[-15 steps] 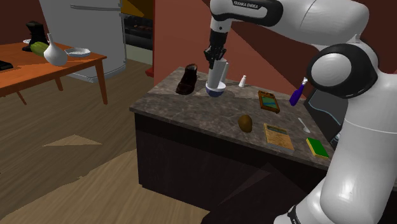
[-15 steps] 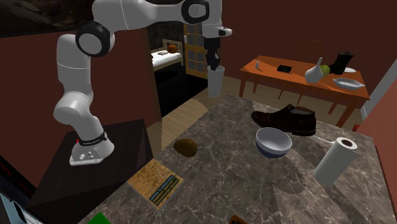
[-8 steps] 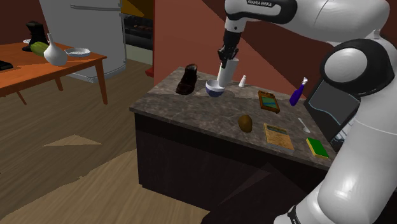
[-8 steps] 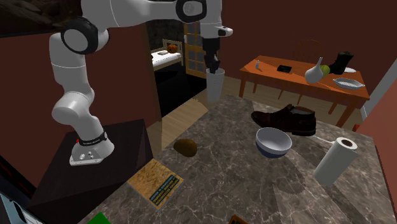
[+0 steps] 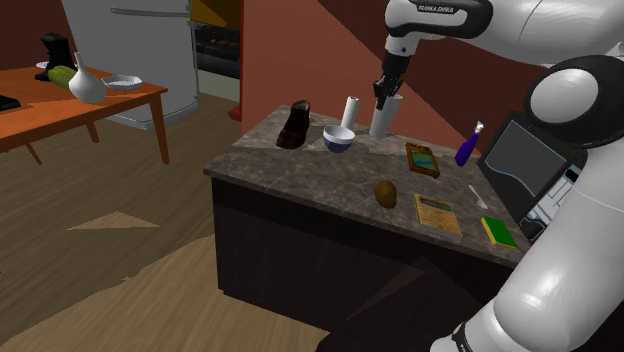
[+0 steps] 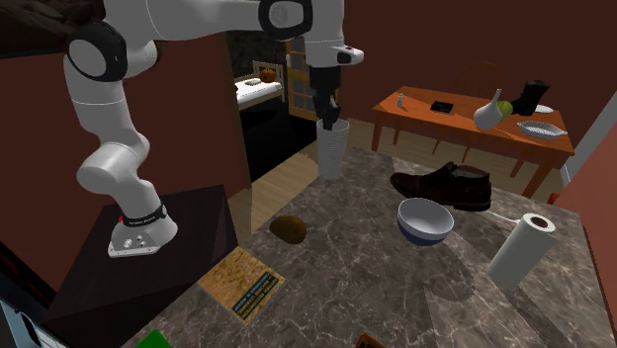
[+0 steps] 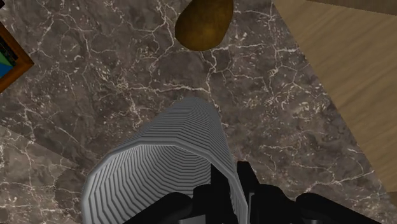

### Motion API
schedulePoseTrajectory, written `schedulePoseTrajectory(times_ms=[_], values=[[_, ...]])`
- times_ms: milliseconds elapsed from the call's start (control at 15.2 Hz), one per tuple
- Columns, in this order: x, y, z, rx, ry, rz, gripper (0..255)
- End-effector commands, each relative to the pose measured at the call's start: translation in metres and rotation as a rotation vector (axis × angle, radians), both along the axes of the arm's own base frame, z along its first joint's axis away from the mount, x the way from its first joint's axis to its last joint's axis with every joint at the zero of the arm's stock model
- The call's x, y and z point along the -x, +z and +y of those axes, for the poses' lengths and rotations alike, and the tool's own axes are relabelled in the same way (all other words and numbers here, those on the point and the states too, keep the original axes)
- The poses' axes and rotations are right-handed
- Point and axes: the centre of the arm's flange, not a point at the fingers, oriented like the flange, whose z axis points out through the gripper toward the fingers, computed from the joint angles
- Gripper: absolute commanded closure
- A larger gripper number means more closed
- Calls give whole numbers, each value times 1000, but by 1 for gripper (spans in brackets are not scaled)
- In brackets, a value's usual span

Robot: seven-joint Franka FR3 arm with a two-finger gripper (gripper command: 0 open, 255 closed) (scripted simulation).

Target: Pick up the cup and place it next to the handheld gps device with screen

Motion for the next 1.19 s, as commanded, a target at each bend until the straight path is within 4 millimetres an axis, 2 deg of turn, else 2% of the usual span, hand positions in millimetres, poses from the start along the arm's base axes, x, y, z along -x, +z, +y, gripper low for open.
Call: schedulePoseTrajectory(times_ms=[0,1122], values=[[12,-1,-24,0,1,0,255],[110,0,-226,0,1,0,255]])
